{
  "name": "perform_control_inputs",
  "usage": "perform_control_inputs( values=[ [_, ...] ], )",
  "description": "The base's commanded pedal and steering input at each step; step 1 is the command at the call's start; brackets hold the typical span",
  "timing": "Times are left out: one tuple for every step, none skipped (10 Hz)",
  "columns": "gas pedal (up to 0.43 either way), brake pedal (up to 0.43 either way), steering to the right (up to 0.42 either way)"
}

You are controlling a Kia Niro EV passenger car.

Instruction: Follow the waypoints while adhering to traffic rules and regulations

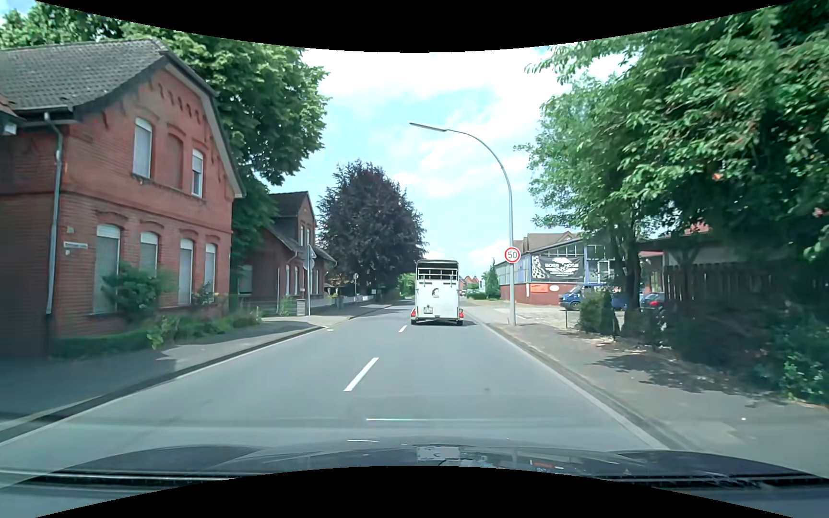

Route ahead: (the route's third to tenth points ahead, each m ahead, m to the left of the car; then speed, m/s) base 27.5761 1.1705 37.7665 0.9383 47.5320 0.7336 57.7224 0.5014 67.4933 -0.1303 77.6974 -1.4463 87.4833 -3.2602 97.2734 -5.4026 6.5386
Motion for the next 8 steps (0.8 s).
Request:
perform_control_inputs(
  values=[
    [0.197,0.0,-0.004],
    [0.197,0.0,-0.003],
    [0.197,0.0,-0.002],
    [0.209,0.0,0.01],
    [0.209,0.0,0.022],
    [0.209,0.0,0.021],
    [0.22,0.0,0.018],
    [0.228,0.0,0.012]
  ],
)
